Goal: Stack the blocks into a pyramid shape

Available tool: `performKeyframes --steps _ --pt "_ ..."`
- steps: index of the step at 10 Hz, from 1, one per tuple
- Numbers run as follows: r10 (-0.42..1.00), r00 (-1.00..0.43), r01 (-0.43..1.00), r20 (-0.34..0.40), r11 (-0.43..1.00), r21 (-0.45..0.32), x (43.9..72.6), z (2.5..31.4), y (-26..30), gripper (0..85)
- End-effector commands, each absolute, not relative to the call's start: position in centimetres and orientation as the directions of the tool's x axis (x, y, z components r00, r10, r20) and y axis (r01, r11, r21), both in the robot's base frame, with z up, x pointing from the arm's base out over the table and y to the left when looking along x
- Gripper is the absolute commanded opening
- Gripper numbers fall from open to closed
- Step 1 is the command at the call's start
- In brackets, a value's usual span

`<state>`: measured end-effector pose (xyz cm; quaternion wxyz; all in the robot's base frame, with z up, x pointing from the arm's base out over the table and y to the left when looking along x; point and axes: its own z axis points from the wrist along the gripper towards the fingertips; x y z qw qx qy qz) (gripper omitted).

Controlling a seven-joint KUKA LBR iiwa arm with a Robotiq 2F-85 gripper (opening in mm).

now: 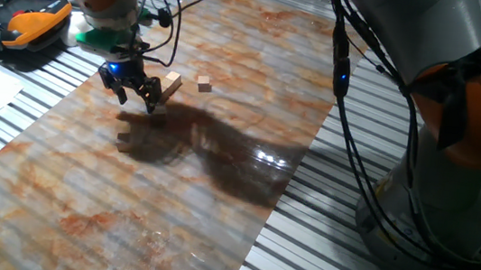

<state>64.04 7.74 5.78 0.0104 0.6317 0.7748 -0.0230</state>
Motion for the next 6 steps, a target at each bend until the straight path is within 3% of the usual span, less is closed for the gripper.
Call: performKeyframes --steps 1,6 --pt "0.916 -0.398 0.917 -0.043 0.398 -0.021 64.02 5.75 7.68 68.0" --pt "0.766 -0.639 0.769 -0.062 0.635 -0.077 63.92 6.04 7.53 68.0"
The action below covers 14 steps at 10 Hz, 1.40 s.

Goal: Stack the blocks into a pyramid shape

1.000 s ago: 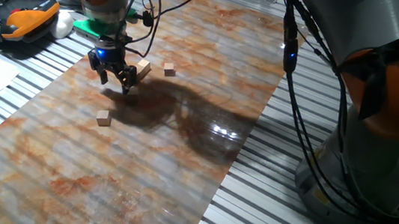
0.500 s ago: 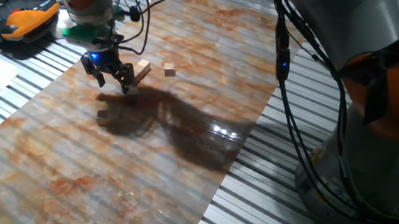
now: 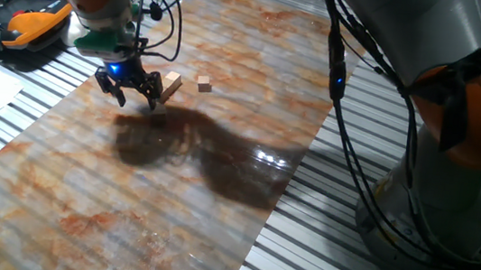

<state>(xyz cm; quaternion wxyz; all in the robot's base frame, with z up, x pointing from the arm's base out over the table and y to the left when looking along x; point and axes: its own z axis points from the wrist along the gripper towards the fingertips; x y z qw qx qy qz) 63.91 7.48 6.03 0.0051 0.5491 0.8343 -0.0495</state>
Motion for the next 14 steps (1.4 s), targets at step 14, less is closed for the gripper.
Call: performKeyframes --steps 14 --pt "0.73 -0.683 0.73 -0.015 0.683 0.012 62.0 5.9 5.1 51.0"
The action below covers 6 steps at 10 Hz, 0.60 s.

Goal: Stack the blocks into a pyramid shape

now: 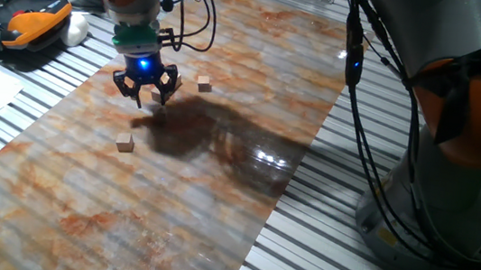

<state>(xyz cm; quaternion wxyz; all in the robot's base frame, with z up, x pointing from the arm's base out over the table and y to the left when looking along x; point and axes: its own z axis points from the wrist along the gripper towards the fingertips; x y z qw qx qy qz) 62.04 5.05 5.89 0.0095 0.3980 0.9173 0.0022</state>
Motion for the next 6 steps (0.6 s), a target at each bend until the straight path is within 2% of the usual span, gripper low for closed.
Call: performKeyframes --steps 1,6 --pt "0.731 -0.682 0.731 -0.011 0.682 0.017 61.96 5.78 4.88 51.0" --pt "0.725 -0.689 0.725 -0.024 0.689 0.008 61.27 5.08 4.67 51.0"
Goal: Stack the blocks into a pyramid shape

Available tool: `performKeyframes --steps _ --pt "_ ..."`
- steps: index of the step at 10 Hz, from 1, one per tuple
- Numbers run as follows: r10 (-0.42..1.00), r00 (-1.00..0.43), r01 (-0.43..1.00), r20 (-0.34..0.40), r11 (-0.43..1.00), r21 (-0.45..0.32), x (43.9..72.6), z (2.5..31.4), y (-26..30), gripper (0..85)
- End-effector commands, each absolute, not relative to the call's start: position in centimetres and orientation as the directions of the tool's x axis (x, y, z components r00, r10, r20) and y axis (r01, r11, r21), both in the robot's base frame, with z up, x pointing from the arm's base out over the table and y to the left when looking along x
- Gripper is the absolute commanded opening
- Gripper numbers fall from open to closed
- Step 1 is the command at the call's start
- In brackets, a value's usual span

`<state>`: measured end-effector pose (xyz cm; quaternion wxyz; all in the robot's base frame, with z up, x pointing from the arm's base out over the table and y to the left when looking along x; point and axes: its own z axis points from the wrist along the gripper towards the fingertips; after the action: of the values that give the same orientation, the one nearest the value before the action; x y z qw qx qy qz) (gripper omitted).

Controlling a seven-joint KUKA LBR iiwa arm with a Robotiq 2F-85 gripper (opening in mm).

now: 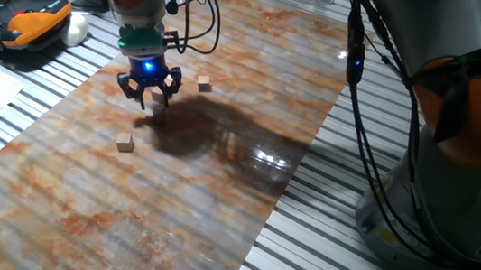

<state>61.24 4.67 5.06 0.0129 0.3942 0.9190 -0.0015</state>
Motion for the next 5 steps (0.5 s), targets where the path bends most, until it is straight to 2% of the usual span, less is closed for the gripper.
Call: performKeyframes --steps 1,5 --pt "0.723 -0.691 0.723 -0.03 0.691 0.003 61.15 4.97 4.64 51.0" --pt "0.719 -0.694 0.72 -0.038 0.694 0.003 60.96 4.22 4.41 51.0"
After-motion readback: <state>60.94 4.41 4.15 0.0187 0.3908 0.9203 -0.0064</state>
